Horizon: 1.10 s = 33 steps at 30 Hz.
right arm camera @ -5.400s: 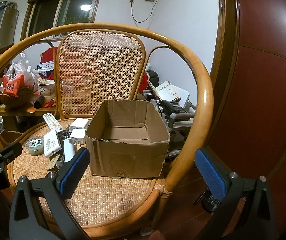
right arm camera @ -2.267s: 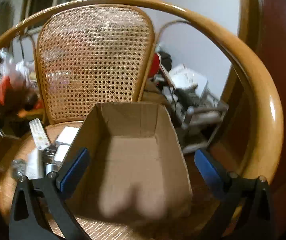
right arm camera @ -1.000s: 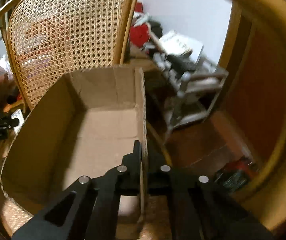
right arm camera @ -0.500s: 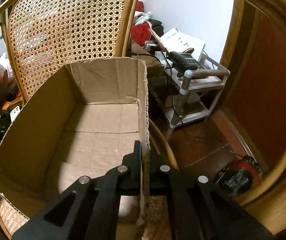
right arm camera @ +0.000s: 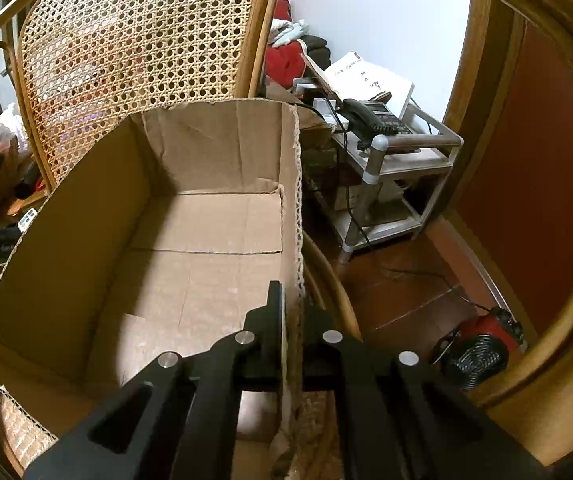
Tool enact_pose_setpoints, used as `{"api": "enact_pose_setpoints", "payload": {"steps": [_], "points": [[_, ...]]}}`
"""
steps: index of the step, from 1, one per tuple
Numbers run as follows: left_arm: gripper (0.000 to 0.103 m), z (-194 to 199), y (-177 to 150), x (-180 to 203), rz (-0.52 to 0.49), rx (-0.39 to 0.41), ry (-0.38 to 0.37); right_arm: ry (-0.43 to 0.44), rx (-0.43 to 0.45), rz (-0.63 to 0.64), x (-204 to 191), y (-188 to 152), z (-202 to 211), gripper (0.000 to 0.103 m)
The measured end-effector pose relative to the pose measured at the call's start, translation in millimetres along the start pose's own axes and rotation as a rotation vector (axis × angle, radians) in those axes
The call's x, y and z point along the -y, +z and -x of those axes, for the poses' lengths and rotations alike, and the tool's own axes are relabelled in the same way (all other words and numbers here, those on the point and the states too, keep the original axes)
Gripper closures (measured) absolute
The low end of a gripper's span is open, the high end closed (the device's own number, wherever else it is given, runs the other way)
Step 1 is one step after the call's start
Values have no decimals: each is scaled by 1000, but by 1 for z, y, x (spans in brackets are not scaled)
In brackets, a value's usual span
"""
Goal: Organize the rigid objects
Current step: 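Reach the left gripper toward the white TV remote on the seat, then close the left gripper on the white TV remote and lift it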
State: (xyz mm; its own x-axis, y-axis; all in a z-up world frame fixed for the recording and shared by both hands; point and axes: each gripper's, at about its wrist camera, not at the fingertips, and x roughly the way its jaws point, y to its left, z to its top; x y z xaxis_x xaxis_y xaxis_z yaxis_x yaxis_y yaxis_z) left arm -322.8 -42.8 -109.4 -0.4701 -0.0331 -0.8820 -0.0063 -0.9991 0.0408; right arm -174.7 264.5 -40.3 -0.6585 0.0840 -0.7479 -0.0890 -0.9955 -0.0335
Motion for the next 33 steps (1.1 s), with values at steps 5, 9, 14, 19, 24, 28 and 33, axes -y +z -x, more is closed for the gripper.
{"api": "enact_pose_setpoints", "payload": {"steps": [5, 9, 14, 19, 24, 28, 33], "points": [[1, -16, 9, -17, 105, -68, -72, 3, -7, -9, 2, 1, -1, 96], [1, -25, 15, -8, 63, -97, -27, 3, -11, -12, 2, 3, -2, 96], [0, -29, 19, -2, 29, -114, -26, 2, -10, -10, 1, 3, -2, 96], [16, -30, 19, -9, 37, -95, -76, 2, -11, -5, 0, 2, -2, 96], [42, -20, 19, -14, 42, -85, -120, 5, -12, -1, 1, 2, -2, 96], [63, -10, 20, -22, 37, -64, -156, 5, -12, 7, 0, 2, -2, 96], [65, 3, 15, -13, -18, -30, -155, 5, -12, 8, -1, 1, -1, 96]]}}
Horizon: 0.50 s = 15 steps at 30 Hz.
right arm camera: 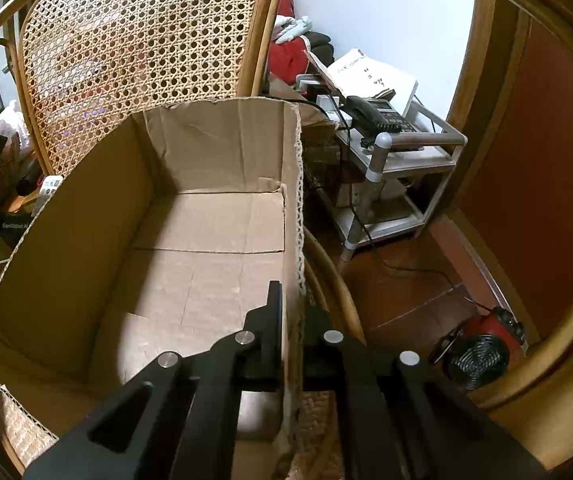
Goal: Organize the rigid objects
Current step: 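Close the left gripper on the white TV remote and lift it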
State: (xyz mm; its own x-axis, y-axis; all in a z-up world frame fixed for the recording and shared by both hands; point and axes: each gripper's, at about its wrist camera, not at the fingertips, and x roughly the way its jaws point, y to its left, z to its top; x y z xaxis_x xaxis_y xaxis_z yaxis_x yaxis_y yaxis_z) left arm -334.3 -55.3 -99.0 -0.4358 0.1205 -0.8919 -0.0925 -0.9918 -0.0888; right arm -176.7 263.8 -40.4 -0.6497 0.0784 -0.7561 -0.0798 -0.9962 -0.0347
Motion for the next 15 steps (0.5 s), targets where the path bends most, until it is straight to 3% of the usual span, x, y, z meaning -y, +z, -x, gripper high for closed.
{"api": "enact_pose_setpoints", "payload": {"steps": [6, 15], "points": [[65, 37, -1, 26, -58, 111, -47, 3, -2, 0, 0, 1, -1, 95], [64, 129, 5, 76, -161, 379, -104, 8, -5, -5, 0, 2, -2, 95]]}}
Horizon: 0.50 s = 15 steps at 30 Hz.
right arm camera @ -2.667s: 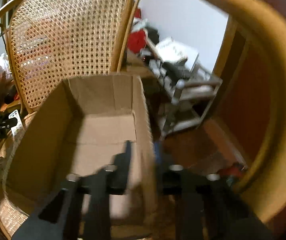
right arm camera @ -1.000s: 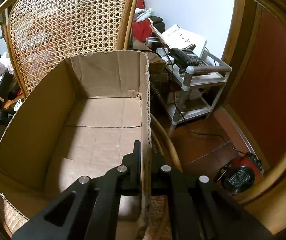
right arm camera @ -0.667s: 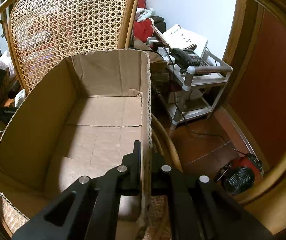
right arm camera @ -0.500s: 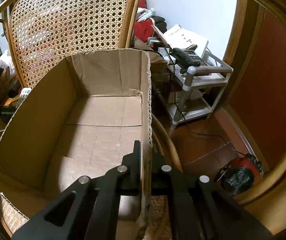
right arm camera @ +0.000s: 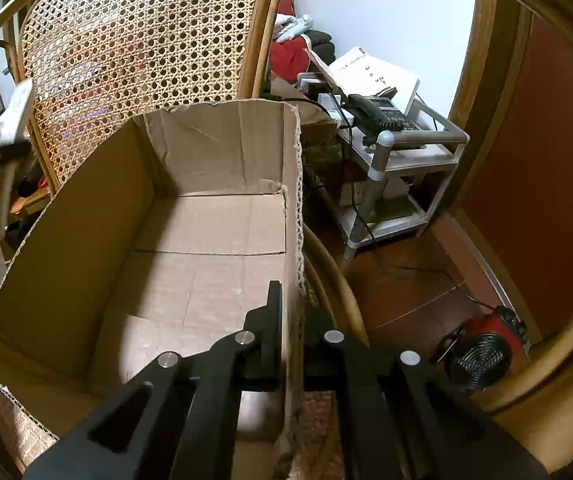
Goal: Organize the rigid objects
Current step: 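Close the left gripper on the white TV remote and lift it, then carry the remote into the cardboard box and open the left gripper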
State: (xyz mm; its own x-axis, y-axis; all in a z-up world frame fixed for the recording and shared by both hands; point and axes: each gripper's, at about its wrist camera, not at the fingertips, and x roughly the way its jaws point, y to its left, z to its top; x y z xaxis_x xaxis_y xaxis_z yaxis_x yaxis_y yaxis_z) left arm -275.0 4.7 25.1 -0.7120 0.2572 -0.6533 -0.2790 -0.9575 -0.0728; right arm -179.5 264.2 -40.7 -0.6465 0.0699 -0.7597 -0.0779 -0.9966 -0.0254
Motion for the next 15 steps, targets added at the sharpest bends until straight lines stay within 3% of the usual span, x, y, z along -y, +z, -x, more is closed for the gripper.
{"api": "enact_pose_setpoints", "payload": {"steps": [5, 10, 15], "points": [[64, 19, 12, 21, 17, 75, -82, 2, 4, 1, -1, -1, 1, 95], [64, 30, 21, 50, 33, 93, -214, 2, 5, -3, 1, -1, 0, 95], [64, 34, 26, 81, -13, 115, -297, 2, 7, 0, 0, -1, 0, 95]]}}
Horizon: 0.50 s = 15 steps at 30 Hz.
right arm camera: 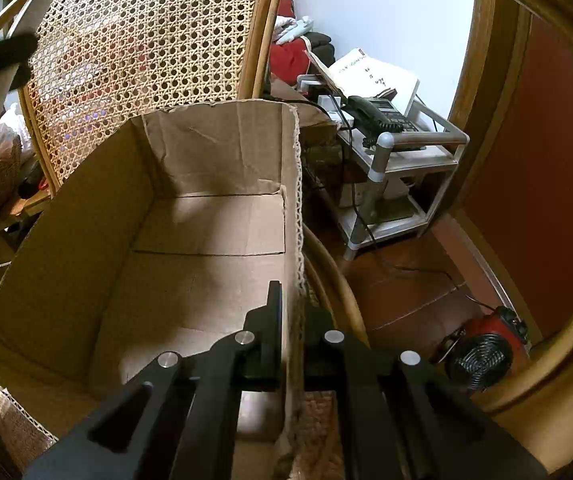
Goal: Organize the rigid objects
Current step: 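Carry the remote into the cardboard box and open the left gripper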
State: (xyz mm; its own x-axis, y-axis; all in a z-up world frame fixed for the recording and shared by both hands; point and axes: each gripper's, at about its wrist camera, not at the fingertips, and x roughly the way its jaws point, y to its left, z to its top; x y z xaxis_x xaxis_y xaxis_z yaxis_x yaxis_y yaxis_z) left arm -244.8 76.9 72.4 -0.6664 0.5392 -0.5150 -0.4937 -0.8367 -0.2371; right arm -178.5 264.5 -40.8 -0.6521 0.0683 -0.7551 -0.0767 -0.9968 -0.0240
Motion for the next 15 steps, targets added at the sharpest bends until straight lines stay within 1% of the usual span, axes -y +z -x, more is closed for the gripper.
{"api": "enact_pose_setpoints", "payload": {"steps": [2, 6, 11, 13, 15], "points": [[64, -8, -2, 12, -10, -20, -26, 0, 2, 0, 0, 0, 0, 95], [64, -33, -11, 27, -28, -81, -25, 2, -1, -1, 0, 0, 1, 95], [64, -62, -25, 30, -19, -174, -9, 2, 1, 2, 0, 0, 0, 95], [64, -71, -29, 29, -11, -196, 4, 1, 0, 0, 0, 0, 0, 95], [64, -77, -33, 29, 2, -219, -3, 1, -1, -2, 0, 0, 0, 94]]}}
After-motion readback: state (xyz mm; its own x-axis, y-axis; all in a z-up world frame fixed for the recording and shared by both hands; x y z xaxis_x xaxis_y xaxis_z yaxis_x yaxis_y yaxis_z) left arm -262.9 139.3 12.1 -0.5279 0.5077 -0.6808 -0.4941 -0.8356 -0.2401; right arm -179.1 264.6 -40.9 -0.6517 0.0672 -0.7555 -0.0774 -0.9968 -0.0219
